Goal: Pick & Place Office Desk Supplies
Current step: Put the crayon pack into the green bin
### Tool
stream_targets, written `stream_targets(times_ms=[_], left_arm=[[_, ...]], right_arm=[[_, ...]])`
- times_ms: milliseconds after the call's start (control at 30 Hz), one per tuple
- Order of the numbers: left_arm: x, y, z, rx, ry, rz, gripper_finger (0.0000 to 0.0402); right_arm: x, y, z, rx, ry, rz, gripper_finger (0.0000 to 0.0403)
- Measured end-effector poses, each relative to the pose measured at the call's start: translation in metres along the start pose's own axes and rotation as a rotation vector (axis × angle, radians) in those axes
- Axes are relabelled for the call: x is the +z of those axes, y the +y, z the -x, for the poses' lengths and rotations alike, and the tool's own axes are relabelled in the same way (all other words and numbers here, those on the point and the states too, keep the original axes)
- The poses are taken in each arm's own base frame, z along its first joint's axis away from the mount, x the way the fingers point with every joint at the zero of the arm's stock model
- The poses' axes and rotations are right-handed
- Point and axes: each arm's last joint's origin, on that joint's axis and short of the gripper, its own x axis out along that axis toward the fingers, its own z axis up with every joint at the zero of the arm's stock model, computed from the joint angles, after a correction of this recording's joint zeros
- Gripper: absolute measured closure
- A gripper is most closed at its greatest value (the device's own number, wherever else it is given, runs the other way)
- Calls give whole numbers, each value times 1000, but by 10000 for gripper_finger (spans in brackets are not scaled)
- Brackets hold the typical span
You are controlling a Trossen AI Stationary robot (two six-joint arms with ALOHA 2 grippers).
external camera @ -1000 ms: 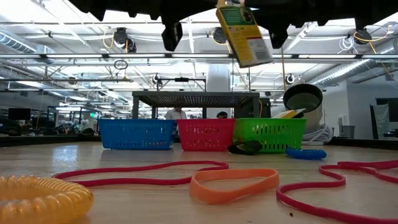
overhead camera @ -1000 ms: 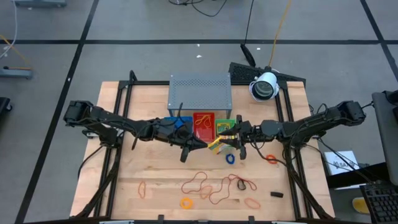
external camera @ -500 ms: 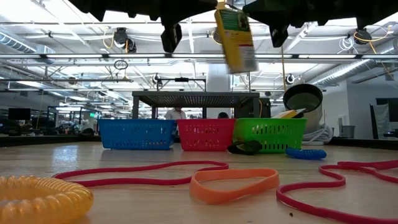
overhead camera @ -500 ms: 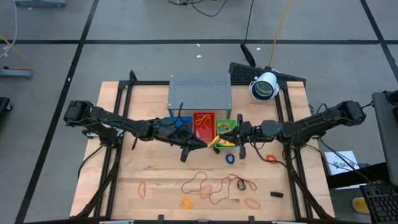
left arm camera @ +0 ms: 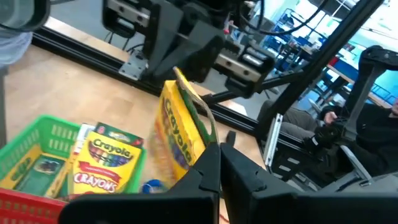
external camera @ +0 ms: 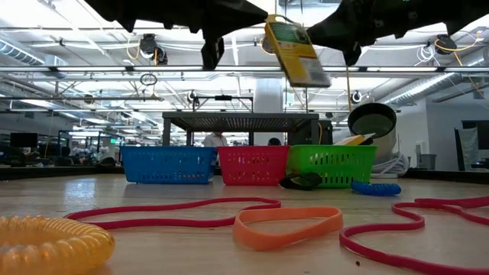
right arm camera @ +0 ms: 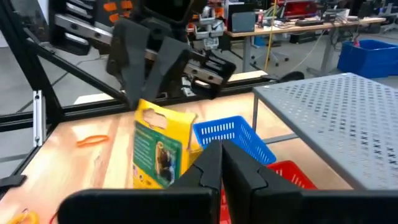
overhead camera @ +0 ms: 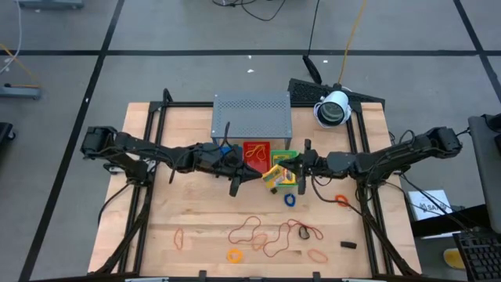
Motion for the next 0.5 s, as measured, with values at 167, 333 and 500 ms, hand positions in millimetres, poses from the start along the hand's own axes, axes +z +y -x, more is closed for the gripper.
stream_targets(times_ms=[167, 333, 500], left_arm=[[6, 11, 2, 34, -19, -7, 399], [10, 19, 3, 59, -31, -6, 399], [11, 24, 3, 74, -33, -3, 398]], right_arm=[[4, -1, 4, -20, -20, 15, 402], [5, 1, 7, -125, -37, 54, 403], [8, 3, 12, -199, -62, 74, 403]])
